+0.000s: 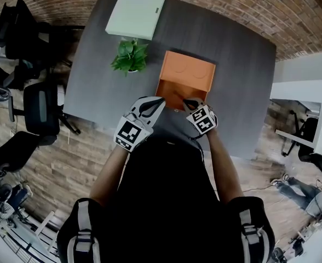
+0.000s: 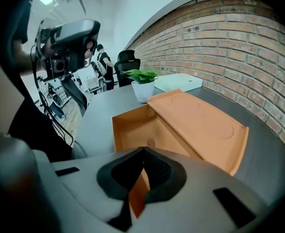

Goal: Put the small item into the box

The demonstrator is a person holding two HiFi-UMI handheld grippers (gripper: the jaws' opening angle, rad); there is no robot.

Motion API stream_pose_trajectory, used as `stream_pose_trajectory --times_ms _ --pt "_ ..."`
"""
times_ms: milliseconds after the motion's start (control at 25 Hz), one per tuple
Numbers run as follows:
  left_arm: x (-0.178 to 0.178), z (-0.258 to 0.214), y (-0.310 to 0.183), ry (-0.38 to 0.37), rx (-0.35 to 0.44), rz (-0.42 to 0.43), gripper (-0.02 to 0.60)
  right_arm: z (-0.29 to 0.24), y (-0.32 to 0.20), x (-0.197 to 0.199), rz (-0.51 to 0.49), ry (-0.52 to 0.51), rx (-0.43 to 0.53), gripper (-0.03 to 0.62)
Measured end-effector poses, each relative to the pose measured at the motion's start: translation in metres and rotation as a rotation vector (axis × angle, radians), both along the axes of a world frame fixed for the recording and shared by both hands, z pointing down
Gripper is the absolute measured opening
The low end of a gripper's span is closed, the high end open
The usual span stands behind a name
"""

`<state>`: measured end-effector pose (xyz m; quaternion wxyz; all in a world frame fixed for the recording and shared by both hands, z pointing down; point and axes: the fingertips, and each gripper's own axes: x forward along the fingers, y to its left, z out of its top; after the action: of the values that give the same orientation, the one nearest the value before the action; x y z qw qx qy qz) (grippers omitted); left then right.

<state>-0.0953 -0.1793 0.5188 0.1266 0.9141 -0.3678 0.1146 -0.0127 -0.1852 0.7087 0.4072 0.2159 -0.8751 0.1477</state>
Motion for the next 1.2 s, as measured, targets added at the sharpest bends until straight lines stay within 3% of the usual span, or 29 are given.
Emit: stream_pose_trajectory --times_ms 440,720,1200 --pt "0.01 -0.008 0.007 -0.02 0.019 0.048 0.023 -0.047 0.013 0.032 0.046 -0.029 0.113 0.025" --pt "0.015 -0.012 0.014 -0.02 0.021 0.058 0.023 -0.1 0.016 0.047 0.084 -0.103 0.19 0.025" --pt "0.017 -0.014 0.03 -0.024 0.024 0.022 0.023 -0.134 0.025 0.038 0.02 -0.133 0.257 0.025"
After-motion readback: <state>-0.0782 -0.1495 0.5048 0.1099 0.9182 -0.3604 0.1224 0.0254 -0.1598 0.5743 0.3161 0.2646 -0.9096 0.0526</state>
